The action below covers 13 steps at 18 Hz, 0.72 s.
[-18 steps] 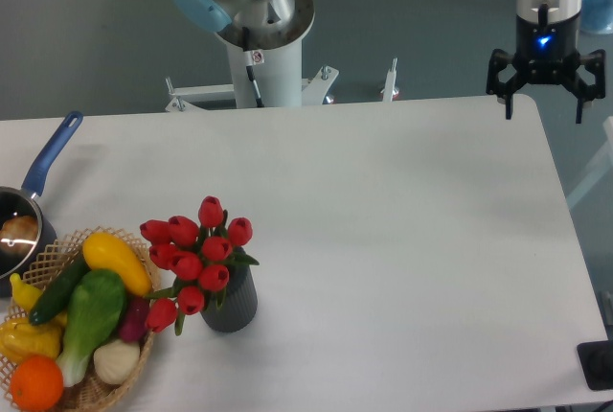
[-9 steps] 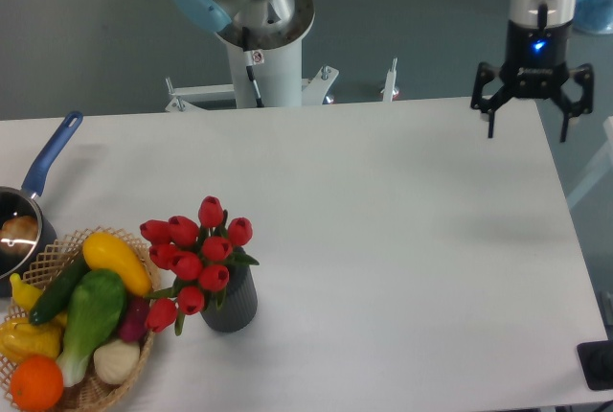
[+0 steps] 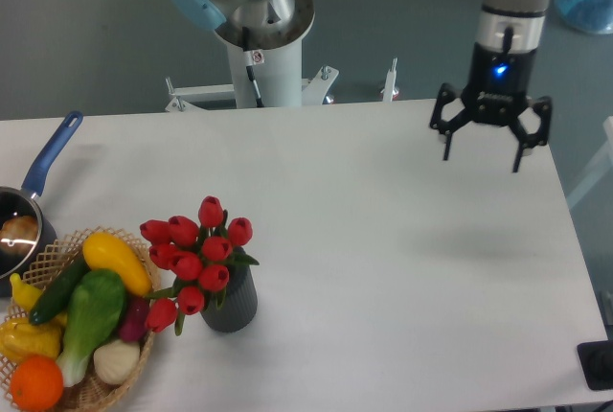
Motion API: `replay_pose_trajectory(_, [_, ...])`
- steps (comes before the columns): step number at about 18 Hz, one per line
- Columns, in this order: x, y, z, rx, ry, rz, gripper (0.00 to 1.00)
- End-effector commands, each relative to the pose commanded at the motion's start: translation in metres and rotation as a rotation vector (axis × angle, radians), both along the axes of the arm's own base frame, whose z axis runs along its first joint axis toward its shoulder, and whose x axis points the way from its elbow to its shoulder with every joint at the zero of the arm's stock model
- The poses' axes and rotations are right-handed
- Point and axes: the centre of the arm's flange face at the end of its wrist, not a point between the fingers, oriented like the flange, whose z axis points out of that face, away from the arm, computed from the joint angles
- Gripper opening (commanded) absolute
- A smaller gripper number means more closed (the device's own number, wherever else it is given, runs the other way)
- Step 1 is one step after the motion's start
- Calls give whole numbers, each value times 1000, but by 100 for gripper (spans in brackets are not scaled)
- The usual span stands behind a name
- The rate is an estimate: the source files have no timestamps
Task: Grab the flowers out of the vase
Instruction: 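Move the open gripper toward the red tulips in the black vase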
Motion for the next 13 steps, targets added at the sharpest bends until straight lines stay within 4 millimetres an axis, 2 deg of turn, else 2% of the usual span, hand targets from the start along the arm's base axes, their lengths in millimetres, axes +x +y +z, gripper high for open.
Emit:
replay_pose_trajectory(4, [17, 24, 3, 52, -16, -58, 100])
replay_pose_trajectory(7, [29, 36, 3, 172, -78, -106, 100])
replay_pose_trajectory(9, [42, 49, 3, 192, -94, -139, 100])
replay_pose_trajectory(10, [55, 59, 3, 190, -98, -166, 100])
replay_pose_trajectory(13, [71, 71, -1, 193, -107, -202, 100])
